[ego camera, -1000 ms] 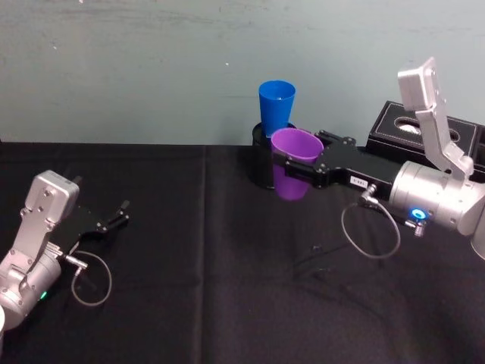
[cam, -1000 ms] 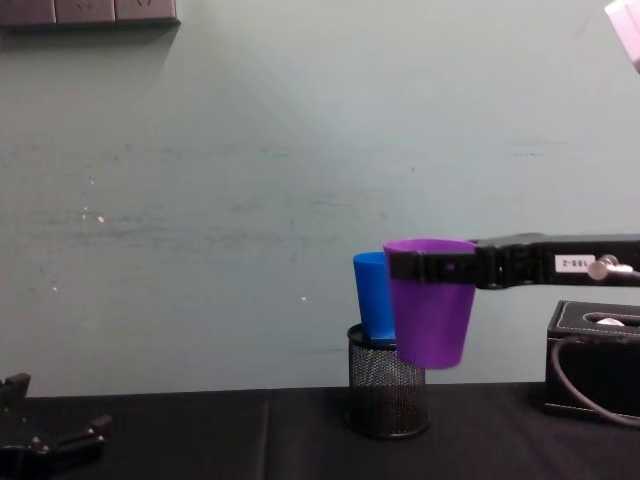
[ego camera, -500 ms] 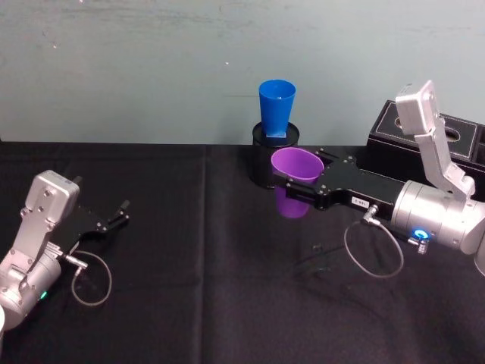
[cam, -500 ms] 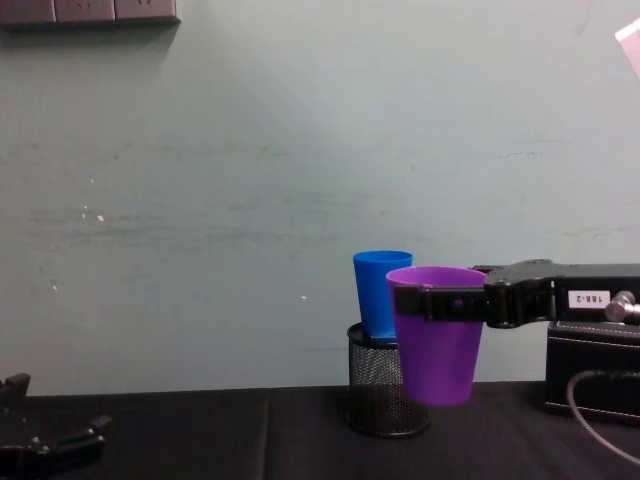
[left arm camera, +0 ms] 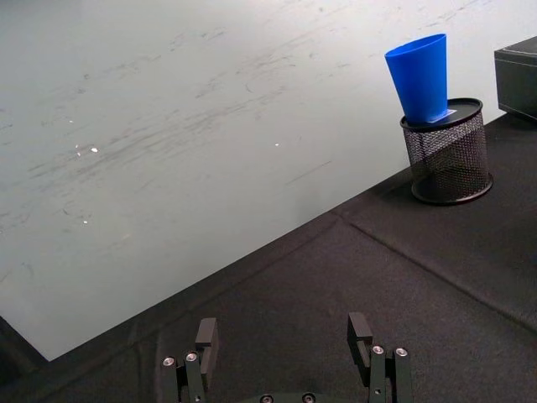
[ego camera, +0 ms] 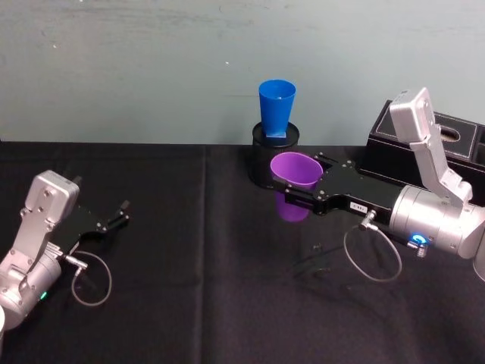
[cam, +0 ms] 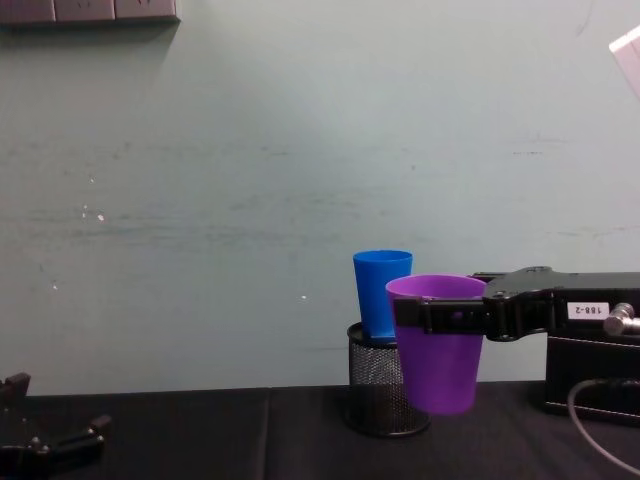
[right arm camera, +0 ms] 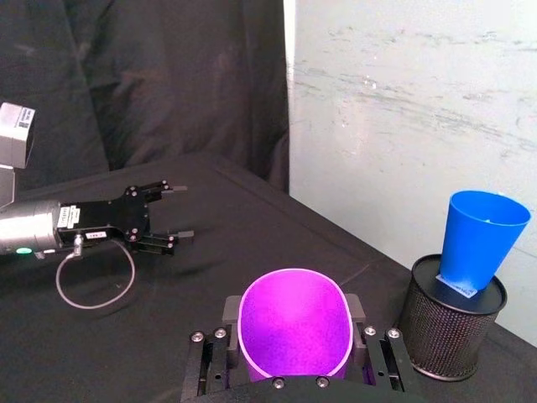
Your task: Pick up one cup with a gripper and tap it against the other cup.
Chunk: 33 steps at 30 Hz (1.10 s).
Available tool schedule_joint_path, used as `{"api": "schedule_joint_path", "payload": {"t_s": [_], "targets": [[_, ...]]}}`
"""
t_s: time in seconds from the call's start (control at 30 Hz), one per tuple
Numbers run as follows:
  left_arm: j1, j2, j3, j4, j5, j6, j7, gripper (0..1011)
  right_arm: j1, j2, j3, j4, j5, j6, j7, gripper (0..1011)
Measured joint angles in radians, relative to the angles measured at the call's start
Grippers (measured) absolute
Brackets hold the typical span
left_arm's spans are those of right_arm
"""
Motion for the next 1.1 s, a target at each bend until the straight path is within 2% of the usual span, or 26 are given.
{"api": "schedule_joint_path", "payload": {"t_s": [1.1], "targets": [[0.0, 0.0, 0.0, 0.0, 0.0, 0.0, 0.0, 1012, 0.001, -0.002, 0.004, 0.003, 0.005, 0.003, 0.006, 723]]}}
